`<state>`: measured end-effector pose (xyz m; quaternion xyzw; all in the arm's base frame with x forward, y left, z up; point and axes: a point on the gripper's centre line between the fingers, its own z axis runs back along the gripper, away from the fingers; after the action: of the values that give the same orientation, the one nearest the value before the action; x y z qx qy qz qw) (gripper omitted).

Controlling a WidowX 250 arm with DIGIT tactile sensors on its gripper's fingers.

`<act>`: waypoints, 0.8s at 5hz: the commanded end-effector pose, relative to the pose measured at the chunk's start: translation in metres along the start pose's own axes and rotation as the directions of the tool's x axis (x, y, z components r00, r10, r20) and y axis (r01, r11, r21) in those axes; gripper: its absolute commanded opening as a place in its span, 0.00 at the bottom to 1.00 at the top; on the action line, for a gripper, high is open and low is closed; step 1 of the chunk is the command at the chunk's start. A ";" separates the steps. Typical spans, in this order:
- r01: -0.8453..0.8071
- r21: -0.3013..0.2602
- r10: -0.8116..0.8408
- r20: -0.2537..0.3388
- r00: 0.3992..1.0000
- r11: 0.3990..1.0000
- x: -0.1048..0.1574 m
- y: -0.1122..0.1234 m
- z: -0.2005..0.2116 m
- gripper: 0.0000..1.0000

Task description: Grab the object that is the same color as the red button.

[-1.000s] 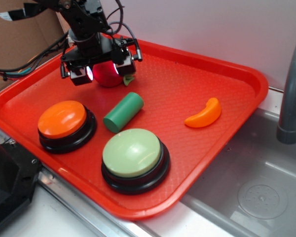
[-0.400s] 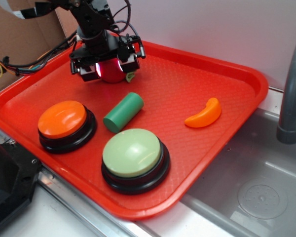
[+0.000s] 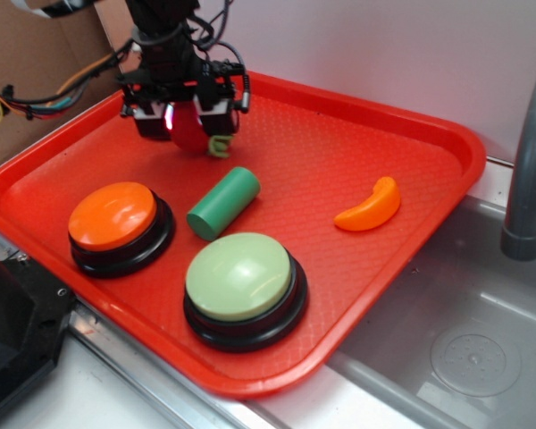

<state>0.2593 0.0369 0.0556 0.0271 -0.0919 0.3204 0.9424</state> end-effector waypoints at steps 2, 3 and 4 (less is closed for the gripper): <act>0.305 -0.179 -0.328 -0.117 0.937 0.935 0.022 -0.031 0.130 0.00; 0.415 -0.208 -0.439 -0.085 0.895 0.886 0.008 -0.040 0.161 0.00; 0.438 -0.185 -0.455 -0.059 0.889 0.880 -0.003 -0.043 0.165 0.00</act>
<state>0.2542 -0.0258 0.2025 -0.0439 -0.0380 0.0866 0.9945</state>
